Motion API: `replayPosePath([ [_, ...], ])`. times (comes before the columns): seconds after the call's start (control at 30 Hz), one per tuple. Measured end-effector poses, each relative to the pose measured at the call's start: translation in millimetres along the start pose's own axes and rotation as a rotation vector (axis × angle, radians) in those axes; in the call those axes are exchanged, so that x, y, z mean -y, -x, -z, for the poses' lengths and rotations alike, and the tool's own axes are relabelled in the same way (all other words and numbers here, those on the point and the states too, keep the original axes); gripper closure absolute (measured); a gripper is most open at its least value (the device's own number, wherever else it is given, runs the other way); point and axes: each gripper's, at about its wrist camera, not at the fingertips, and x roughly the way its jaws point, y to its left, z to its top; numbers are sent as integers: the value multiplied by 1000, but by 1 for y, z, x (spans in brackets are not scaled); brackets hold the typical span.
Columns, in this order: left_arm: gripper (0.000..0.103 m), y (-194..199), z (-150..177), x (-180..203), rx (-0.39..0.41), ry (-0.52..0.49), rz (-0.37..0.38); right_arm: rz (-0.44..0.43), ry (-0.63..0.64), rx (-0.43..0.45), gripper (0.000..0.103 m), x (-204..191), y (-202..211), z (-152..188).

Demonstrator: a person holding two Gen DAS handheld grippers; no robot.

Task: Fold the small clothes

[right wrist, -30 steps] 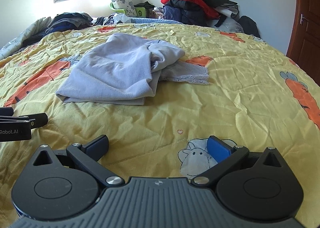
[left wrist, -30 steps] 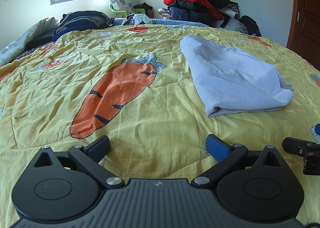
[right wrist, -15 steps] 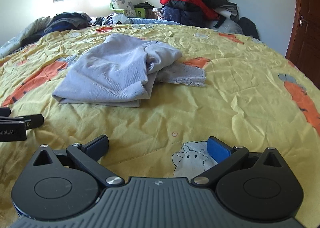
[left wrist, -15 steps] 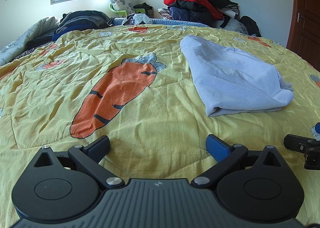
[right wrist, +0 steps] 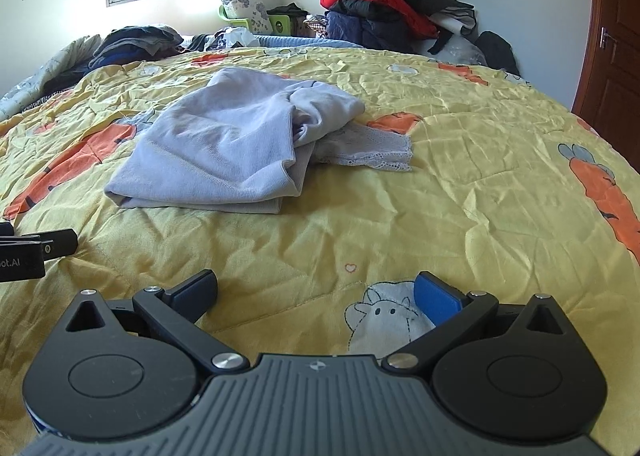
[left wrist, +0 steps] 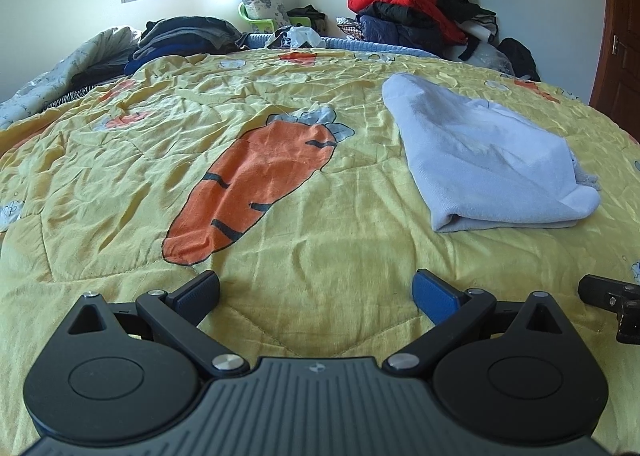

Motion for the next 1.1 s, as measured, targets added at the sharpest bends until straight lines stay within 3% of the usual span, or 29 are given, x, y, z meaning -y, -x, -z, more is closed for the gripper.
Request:
replayPosePath([
  [1.1,0,-2,-1,2,0,0,7,0,-1,0,0,0,0,0],
])
